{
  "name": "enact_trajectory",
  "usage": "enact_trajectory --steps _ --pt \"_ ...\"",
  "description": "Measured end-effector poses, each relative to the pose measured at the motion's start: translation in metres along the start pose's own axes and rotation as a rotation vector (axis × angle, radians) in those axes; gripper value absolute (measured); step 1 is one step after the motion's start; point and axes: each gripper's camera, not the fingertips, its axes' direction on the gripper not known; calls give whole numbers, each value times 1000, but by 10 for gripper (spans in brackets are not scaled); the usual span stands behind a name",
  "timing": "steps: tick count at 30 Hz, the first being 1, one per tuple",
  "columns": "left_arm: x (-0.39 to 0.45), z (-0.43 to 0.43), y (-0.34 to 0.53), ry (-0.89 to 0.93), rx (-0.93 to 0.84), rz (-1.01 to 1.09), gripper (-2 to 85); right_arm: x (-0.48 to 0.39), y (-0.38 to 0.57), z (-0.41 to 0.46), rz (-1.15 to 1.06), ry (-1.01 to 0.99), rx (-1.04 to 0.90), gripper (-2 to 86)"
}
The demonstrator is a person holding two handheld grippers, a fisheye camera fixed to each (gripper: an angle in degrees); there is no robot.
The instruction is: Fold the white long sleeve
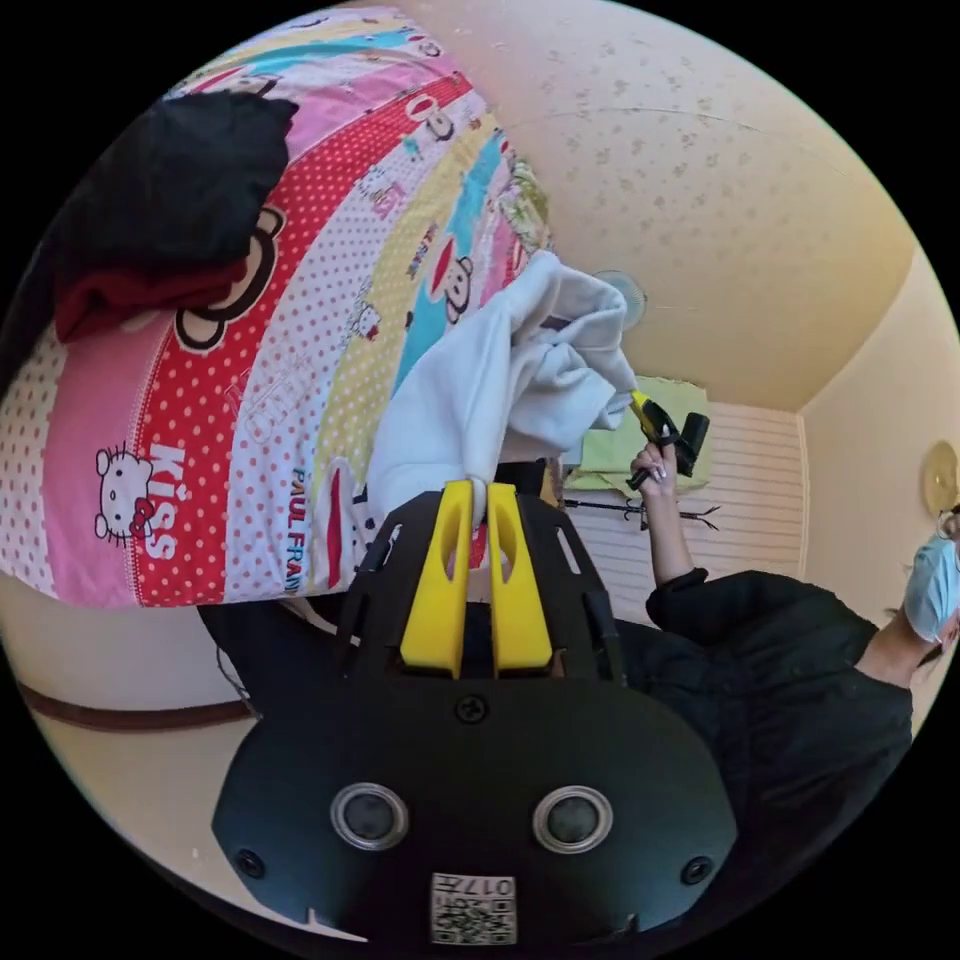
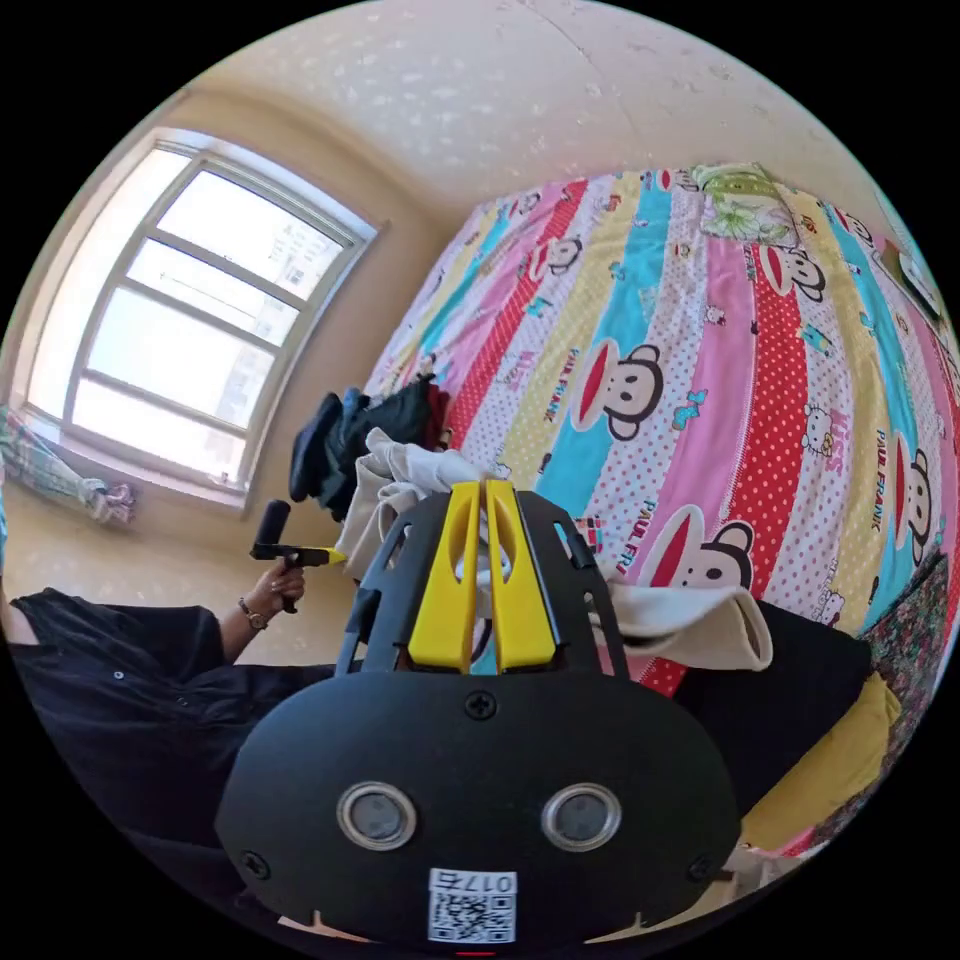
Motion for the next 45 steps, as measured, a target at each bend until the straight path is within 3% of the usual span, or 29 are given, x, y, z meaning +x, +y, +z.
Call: enact_trajectory --steps 2,6,11,14,20,26,31,37,40,42,45 --pt "30 -32 9 86 67 81 27 -28 15 -61 -76 -135 178 10" --pt "116 -109 31 210 228 333 23 -65 29 -141 -136 -201 413 11" --pt "203 -174 56 167 444 494 15 -126 57 -210 -370 -262 622 11" --pt "245 -195 70 195 544 584 12 -138 66 -222 -381 -100 687 10" --pt "315 -192 104 65 519 726 10 -109 103 -236 -374 -342 776 10" --pt "321 -174 141 113 383 764 11 -112 178 -261 -417 -316 812 11" --pt "314 -146 143 44 296 680 11 -115 191 -269 -329 -183 789 12" --pt "258 -94 29 -14 165 516 18 -71 93 -230 -203 112 588 15" --pt "220 -39 -74 -207 58 417 30 3 -9 -168 -19 268 339 18" --pt "172 0 -138 -492 9 212 38 44 -55 -117 62 377 153 20" --pt "112 26 -146 -613 -49 38 48 91 -70 -57 309 339 -32 22"
